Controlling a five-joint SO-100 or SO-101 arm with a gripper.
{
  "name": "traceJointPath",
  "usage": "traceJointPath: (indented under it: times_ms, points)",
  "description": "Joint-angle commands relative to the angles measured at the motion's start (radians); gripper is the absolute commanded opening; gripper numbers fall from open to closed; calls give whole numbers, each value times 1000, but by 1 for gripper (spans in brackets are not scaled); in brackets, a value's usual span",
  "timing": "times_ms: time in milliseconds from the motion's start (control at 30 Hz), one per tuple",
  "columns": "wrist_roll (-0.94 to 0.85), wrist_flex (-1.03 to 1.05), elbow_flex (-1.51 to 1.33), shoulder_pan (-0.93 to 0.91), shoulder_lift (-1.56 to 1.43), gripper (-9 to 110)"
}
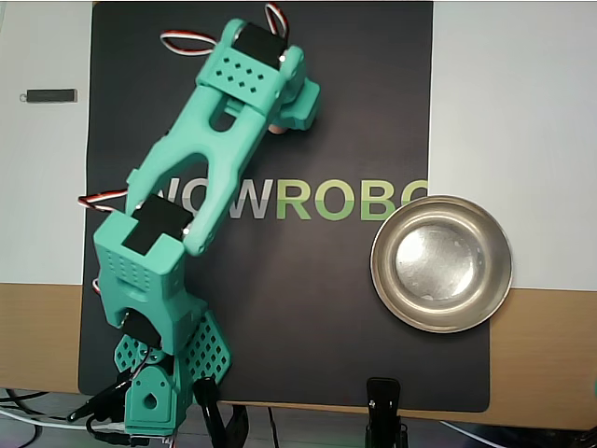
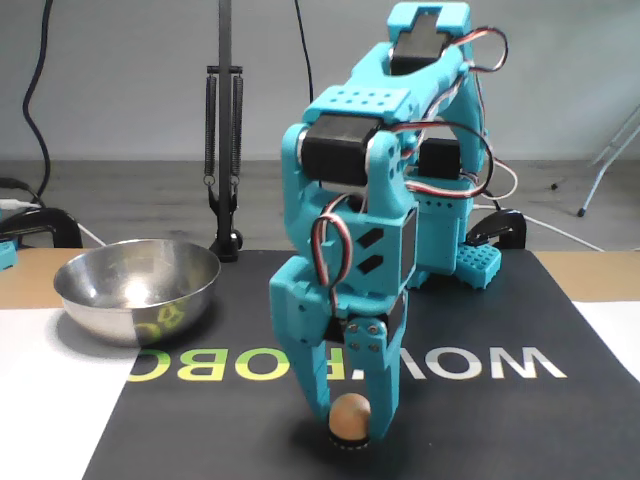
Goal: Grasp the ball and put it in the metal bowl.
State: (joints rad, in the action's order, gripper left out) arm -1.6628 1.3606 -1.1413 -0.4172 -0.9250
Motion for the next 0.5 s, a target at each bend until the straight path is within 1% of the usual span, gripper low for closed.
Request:
traceJointPath:
  times_ms: [0,467]
  points:
    - [5,8,49,-2,-5,53]
    - [5,11,38,-2,-3,51]
